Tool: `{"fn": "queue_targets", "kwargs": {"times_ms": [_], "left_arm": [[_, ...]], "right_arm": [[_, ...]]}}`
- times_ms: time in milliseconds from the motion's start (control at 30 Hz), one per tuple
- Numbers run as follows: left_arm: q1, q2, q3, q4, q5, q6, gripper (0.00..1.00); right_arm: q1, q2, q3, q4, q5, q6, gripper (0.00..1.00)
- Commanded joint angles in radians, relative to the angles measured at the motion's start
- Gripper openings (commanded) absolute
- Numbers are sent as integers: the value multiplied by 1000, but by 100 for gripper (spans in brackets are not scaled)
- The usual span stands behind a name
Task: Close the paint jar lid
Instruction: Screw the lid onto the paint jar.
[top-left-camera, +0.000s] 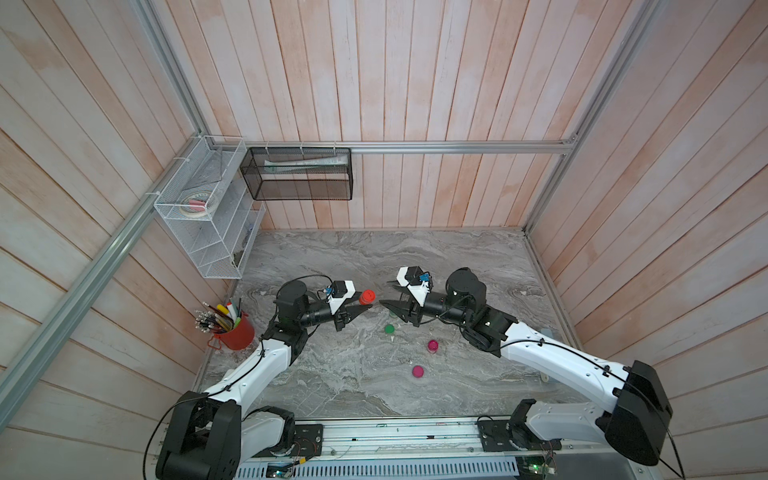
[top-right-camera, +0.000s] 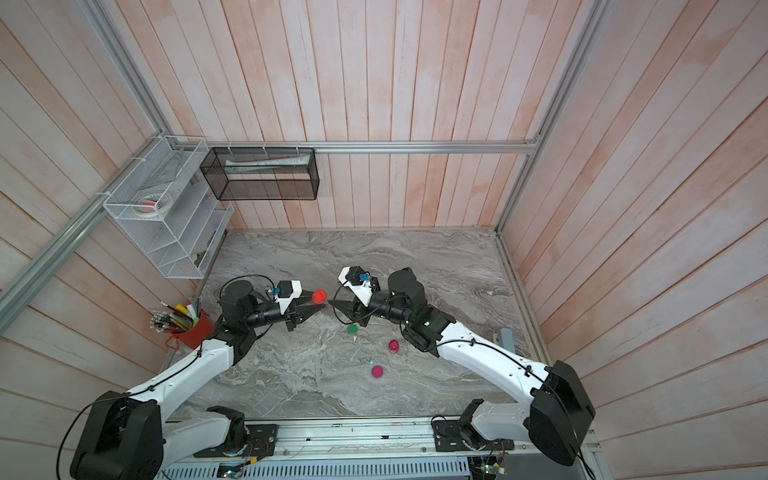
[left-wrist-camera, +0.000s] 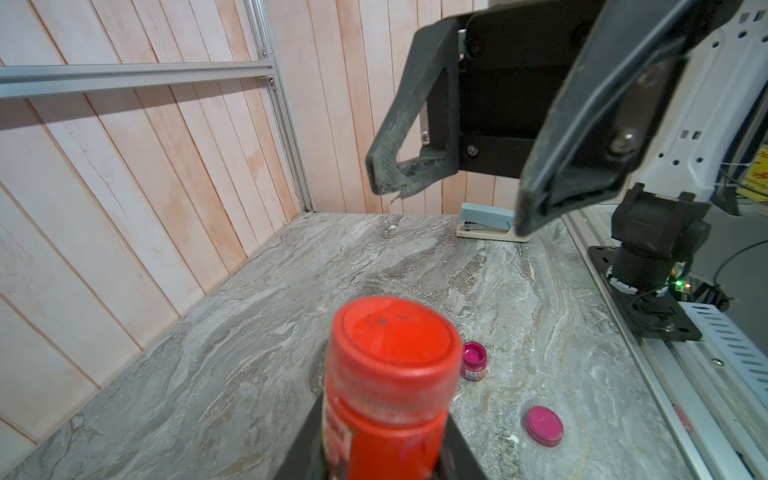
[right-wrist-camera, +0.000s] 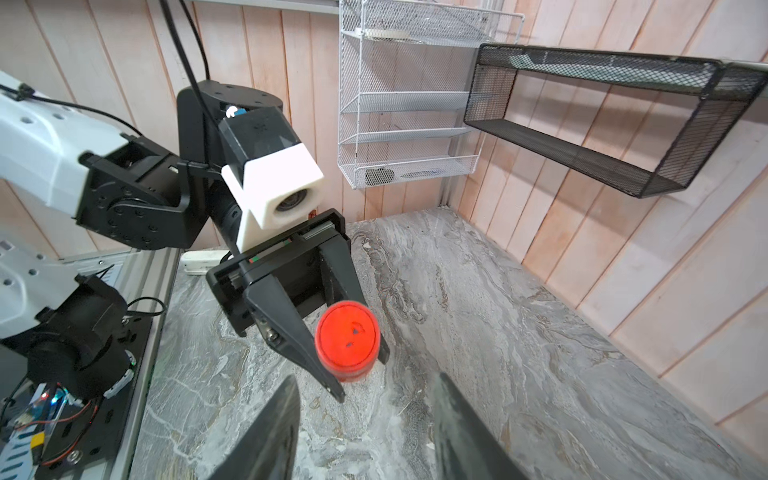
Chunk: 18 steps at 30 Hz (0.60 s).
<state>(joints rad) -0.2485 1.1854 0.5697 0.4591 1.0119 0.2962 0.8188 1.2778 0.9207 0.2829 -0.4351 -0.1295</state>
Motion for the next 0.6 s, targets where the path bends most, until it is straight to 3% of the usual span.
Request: {"fn": "queue_targets", "kwargs": {"times_ms": [0, 200, 567], "left_arm": [[4, -1, 26, -25, 52, 15, 28], [4, -3, 25, -17, 54, 11, 28], [2, -4, 22, -12, 48, 10, 28]], "right_arm": [[-5, 38, 50, -19, -103, -44, 51], [-5, 98, 94, -23, -145, -28, 46], [-3, 133, 118, -20, -154, -15, 45]]}}
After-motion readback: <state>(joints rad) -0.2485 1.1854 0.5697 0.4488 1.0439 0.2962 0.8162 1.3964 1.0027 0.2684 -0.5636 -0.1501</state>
